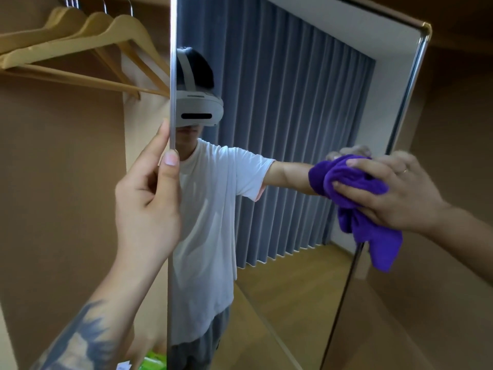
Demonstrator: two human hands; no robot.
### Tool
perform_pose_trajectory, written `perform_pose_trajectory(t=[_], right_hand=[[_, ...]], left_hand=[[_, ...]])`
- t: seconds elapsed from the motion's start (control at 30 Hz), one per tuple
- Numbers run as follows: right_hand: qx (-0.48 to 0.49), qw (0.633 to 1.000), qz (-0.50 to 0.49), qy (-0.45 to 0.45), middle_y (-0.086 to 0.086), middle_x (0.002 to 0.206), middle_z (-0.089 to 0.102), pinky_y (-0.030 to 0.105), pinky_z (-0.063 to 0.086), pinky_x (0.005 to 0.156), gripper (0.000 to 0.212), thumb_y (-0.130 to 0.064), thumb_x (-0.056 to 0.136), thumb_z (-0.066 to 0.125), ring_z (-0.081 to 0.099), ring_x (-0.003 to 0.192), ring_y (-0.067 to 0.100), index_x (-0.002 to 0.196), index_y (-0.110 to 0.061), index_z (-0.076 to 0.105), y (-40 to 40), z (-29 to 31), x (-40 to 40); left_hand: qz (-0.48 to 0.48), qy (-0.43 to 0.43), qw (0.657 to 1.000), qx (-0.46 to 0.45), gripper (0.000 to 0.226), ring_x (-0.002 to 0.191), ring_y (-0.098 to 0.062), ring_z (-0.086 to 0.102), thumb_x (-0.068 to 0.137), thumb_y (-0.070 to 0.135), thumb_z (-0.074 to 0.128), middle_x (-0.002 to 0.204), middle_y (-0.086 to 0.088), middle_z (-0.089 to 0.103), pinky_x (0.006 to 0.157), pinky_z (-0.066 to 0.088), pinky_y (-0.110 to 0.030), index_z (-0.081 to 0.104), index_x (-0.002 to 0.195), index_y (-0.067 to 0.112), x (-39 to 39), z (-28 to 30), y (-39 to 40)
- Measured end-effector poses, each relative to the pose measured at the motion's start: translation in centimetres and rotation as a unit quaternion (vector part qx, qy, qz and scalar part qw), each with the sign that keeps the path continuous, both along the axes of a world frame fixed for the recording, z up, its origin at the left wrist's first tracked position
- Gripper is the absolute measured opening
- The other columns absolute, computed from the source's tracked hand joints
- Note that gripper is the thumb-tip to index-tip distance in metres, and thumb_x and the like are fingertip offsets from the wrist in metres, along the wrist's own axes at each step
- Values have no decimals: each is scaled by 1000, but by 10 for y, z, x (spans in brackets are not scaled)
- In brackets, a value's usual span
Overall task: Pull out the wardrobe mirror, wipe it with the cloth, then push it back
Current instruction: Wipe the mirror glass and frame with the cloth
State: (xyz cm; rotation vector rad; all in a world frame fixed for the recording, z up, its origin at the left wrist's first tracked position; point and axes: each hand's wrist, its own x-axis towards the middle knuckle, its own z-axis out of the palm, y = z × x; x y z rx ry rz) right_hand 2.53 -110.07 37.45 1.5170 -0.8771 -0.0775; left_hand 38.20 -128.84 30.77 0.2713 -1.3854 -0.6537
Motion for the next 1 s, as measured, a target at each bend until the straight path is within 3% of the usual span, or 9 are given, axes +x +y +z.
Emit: perform_pose_trajectory(t=[0.1, 0.2, 0.27, 0.43, 0.57, 0.63, 0.73, 0.83, 1.0], right_hand=[[-44, 999, -21, -24, 22, 144, 45, 53, 32, 100, 50, -42, 105, 45, 48, 115, 42, 150, -22, 46, 5, 31, -11], [-78, 987, -9, -143, 30, 143, 49, 60, 41, 99, 56, -35, 99, 61, 57, 116, 50, 151, -18, 47, -2, 12, -1], [-28, 995, -3, -98, 29, 141, 48, 60, 48, 95, 53, -30, 98, 62, 58, 116, 49, 147, -17, 50, -3, -13, 6], [45, 997, -35, 44, 22, 142, 45, 57, 40, 96, 44, -37, 107, 42, 48, 116, 41, 150, -27, 46, 7, 14, -9], [-132, 970, -27, -202, 29, 144, 50, 62, 42, 102, 56, -38, 103, 57, 53, 123, 51, 154, -22, 42, 2, 45, -3], [-131, 960, -15, -249, 32, 141, 53, 63, 43, 104, 56, -31, 101, 61, 55, 124, 53, 153, -15, 47, -8, 21, 11], [-5, 996, -1, -84, 26, 143, 50, 60, 47, 105, 42, -24, 101, 57, 52, 125, 49, 142, -17, 65, -9, -29, 20], [52, 998, -21, 41, 14, 145, 44, 53, 32, 119, 40, -33, 103, 54, 46, 129, 37, 142, -33, 63, -5, -19, 18], [-155, 958, -26, -239, 22, 149, 47, 60, 27, 116, 54, -40, 102, 54, 50, 132, 47, 153, -26, 41, -14, 12, 29]], left_hand=[[-3, 1, 1000, 3, 41, 59, -24, 41, 108, 47, 50, 72, -25, 46, 63, 43, -33, 52, 148, 56, -2, -1, -2], [-3, 10, 1000, 4, 41, 59, -20, 41, 110, 47, 50, 67, -15, 47, 63, 44, -32, 52, 150, 53, -5, -2, -3], [3, 16, 1000, 1, 40, 60, -22, 42, 111, 45, 49, 66, -7, 52, 65, 46, -35, 52, 149, 53, -6, -2, -4], [1, 18, 1000, -6, 40, 60, -21, 41, 113, 38, 48, 73, -23, 46, 60, 42, -32, 53, 151, 49, -8, -1, 2], [7, 16, 1000, -9, 40, 59, -19, 43, 113, 36, 48, 71, -21, 48, 59, 43, -27, 52, 151, 48, -8, 0, 4], [6, 21, 1000, -8, 39, 59, -21, 43, 113, 36, 48, 71, -21, 48, 59, 43, -28, 52, 148, 52, -8, -1, 4], [5, 31, 999, -1, 39, 57, -13, 44, 112, 39, 48, 65, -12, 49, 57, 44, -25, 54, 149, 51, -10, -2, -1], [11, 28, 1000, -1, 43, 56, -5, 43, 111, 41, 47, 66, -13, 49, 58, 45, -21, 52, 153, 45, -11, -2, -2], [-17, 38, 999, 6, 45, 56, -2, 43, 111, 41, 47, 64, 7, 49, 59, 44, -20, 51, 155, 41, -13, -2, -3]])
